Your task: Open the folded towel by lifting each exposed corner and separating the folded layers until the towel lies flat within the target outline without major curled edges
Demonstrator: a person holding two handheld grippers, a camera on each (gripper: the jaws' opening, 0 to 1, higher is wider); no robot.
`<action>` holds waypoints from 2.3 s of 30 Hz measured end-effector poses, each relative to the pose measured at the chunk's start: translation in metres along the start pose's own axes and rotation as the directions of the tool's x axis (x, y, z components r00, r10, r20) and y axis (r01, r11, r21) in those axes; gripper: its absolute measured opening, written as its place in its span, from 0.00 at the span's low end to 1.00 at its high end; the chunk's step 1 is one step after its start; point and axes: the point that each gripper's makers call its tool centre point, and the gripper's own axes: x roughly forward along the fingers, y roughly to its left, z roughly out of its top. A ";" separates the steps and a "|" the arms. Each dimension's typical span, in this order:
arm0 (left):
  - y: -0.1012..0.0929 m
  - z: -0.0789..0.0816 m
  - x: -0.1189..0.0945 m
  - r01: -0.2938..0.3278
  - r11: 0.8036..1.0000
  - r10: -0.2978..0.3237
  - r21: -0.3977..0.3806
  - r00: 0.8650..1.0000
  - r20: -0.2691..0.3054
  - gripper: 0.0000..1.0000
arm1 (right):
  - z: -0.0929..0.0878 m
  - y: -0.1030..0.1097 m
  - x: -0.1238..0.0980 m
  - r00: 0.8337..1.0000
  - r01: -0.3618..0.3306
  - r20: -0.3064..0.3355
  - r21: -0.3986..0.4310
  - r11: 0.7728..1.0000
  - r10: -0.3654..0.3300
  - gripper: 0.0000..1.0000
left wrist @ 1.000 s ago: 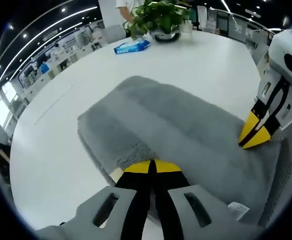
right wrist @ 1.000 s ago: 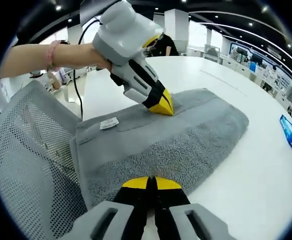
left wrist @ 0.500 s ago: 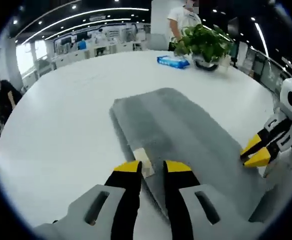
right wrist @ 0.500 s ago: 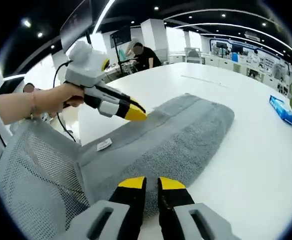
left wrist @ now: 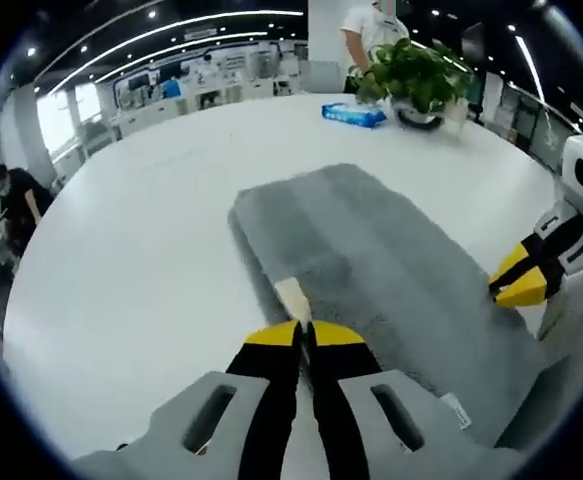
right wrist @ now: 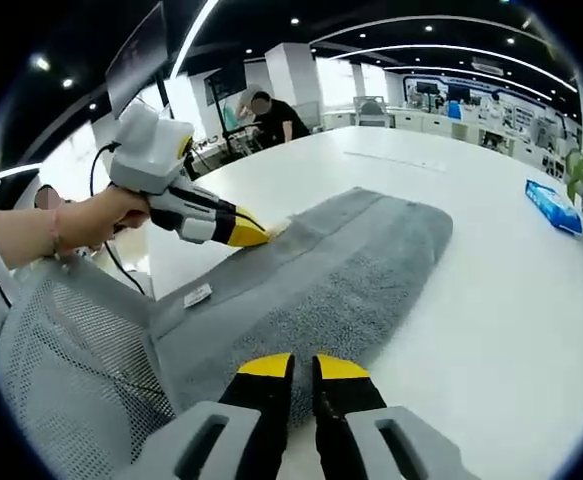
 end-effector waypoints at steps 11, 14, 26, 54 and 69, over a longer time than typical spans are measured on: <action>-0.055 0.036 0.002 0.056 0.960 -0.075 0.275 0.995 0.060 0.01 | 0.005 -0.004 0.000 1.000 0.004 0.025 0.045 0.999 -0.005 0.04; -0.071 0.038 0.007 0.086 0.933 -0.107 0.350 0.993 0.042 0.01 | 0.006 -0.005 0.000 0.999 0.005 0.031 0.058 0.998 -0.007 0.04; -0.123 0.024 0.028 0.164 0.826 -0.166 0.539 0.985 -0.046 0.01 | 0.002 -0.017 -0.002 0.999 0.040 0.025 0.117 0.992 -0.043 0.04; -0.133 0.013 0.032 0.099 0.711 -0.182 0.696 0.982 0.046 0.02 | 0.026 -0.045 0.040 0.993 0.031 0.093 0.382 0.924 -0.072 0.00; 0.009 0.006 0.011 -0.045 0.996 0.050 -0.076 0.997 0.061 0.15 | 0.025 -0.045 0.041 0.989 0.026 0.128 0.347 0.937 -0.075 0.00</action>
